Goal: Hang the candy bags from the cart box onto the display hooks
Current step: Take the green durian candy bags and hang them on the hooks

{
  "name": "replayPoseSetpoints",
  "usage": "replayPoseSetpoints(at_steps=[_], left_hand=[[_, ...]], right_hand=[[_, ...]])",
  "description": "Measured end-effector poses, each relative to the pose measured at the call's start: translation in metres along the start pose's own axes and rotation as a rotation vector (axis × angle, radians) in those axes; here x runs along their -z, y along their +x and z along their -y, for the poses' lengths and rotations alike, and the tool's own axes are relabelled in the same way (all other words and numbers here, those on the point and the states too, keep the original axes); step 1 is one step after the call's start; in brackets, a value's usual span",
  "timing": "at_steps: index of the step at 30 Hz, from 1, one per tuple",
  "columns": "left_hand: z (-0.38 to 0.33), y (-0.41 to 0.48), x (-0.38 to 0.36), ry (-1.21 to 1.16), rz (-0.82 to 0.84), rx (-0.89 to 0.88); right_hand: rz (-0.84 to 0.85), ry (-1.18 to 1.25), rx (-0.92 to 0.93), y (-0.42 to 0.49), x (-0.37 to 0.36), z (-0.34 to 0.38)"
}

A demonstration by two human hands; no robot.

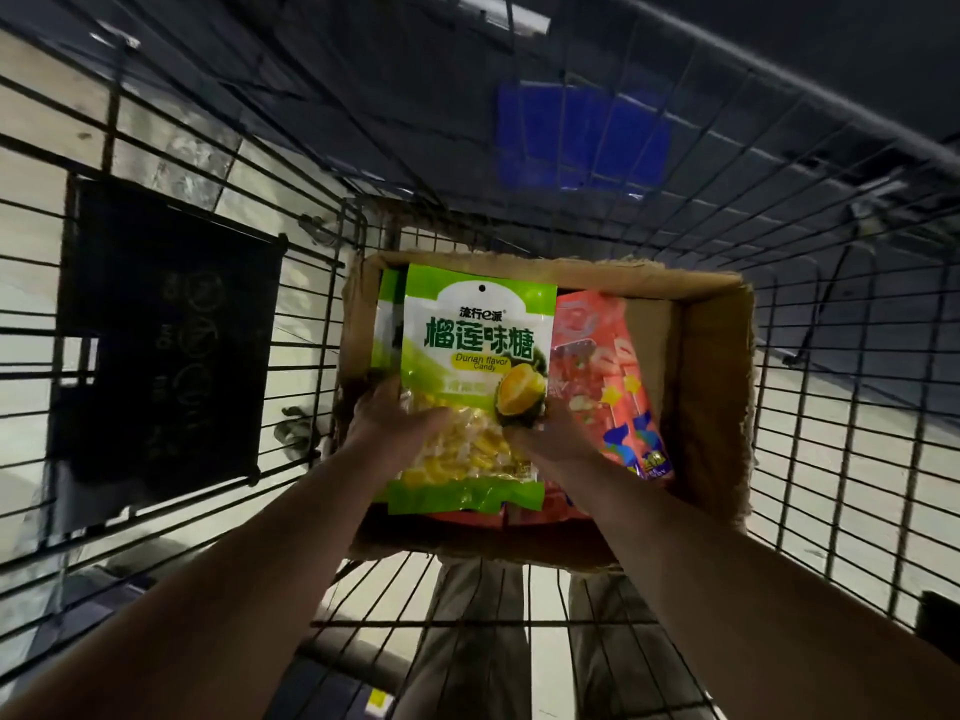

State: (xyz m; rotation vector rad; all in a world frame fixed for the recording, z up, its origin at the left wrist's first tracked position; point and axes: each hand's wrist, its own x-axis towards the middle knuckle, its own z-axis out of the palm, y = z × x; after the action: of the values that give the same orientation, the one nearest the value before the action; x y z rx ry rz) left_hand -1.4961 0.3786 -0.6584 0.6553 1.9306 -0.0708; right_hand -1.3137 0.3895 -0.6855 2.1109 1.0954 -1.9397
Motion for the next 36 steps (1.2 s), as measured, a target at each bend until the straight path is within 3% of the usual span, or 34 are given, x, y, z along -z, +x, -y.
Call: replayPoseSetpoints(at_steps=[5, 10, 20, 24, 30, 36], left_hand=[[-0.001, -0.002, 0.000, -0.162, 0.037, 0.000], [-0.001, 0.004, -0.004, -0.203, 0.082, 0.045], [-0.001, 0.020, -0.021, -0.138, -0.131, 0.128], [0.003, 0.019, -0.021, -0.202, -0.191, 0.165], [0.011, 0.017, -0.016, -0.478, 0.037, 0.158], [0.007, -0.006, -0.016, -0.475, -0.070, 0.070]], right_hand=[[-0.071, 0.115, -0.089, 0.004, -0.002, -0.007], [-0.129, 0.094, -0.037, -0.004, 0.016, -0.018], [-0.355, 0.079, -0.153, -0.018, 0.072, -0.058], [-0.359, 0.142, -0.169, -0.016, 0.076, -0.062], [-0.353, 0.237, -0.152, -0.021, 0.074, -0.057], [-0.293, 0.293, -0.132, -0.042, 0.075, -0.050]])
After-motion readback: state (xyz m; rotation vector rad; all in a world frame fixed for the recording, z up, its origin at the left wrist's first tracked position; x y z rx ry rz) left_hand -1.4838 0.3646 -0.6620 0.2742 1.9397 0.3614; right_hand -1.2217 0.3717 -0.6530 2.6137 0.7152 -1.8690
